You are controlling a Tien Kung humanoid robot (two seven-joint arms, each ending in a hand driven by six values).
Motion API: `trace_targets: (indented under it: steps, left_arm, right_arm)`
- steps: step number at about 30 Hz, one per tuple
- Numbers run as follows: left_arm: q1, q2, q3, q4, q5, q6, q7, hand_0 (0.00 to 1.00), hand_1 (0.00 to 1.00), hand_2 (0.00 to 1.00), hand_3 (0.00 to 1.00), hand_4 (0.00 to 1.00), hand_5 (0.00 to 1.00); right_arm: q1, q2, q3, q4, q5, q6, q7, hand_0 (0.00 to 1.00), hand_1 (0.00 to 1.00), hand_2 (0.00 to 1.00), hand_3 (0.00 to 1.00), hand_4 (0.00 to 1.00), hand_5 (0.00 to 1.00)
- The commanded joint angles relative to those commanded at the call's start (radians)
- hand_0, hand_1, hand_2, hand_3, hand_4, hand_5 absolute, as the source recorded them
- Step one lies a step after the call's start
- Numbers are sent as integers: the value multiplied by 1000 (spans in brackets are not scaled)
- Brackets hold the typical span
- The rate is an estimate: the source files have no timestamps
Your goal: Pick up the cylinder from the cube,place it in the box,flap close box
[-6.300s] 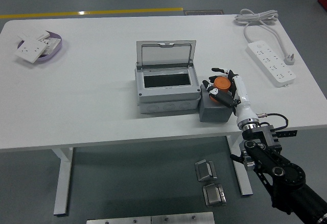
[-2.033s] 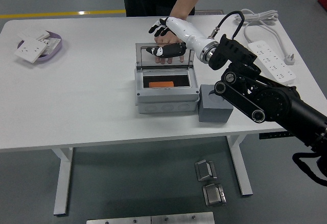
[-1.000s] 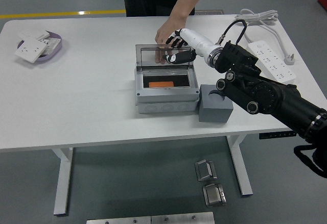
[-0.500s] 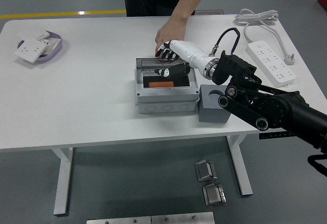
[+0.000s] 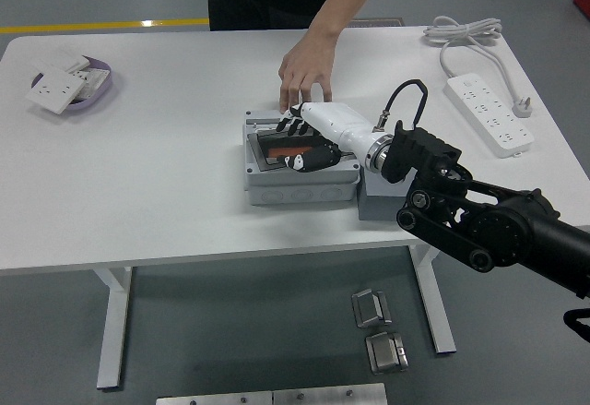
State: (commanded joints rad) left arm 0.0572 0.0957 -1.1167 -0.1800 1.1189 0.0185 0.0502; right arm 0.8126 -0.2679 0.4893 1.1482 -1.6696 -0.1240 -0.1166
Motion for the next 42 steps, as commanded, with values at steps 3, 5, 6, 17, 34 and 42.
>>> trace_targets:
  steps: [3,5,6,17,34,42]
  left_arm:
    - [1,-1,-7,0,6,1,1,600,621,617,612,678,304]
    - [3,-1,-11,0,8,2,2,600,621,617,612,678,304]
    - [4,-1,-14,0,9,2,4,600,621,617,612,678,304]
    - [37,-12,-31,0,9,13,17,600,621,617,611,677,303]
    - [55,-23,-25,0,-5,16,16,600,621,617,612,677,302]
    - [57,-23,-27,0,-2,13,12,600,621,616,612,677,302]
  right_arm:
    - [-14,-4,39,-3,-12,-1,-3,516,611,627,685,753,372]
    - [-28,-14,79,3,-27,0,-7,516,611,627,685,753,372]
    - [-35,-20,99,8,-36,0,-9,516,611,627,685,753,372]
    - [-226,-93,419,178,-137,-19,-10,506,597,628,687,753,373]
    - [-606,-17,938,185,272,-134,310,522,597,623,676,753,370]
    - [-635,-4,1031,185,395,-147,347,603,634,639,686,765,366]
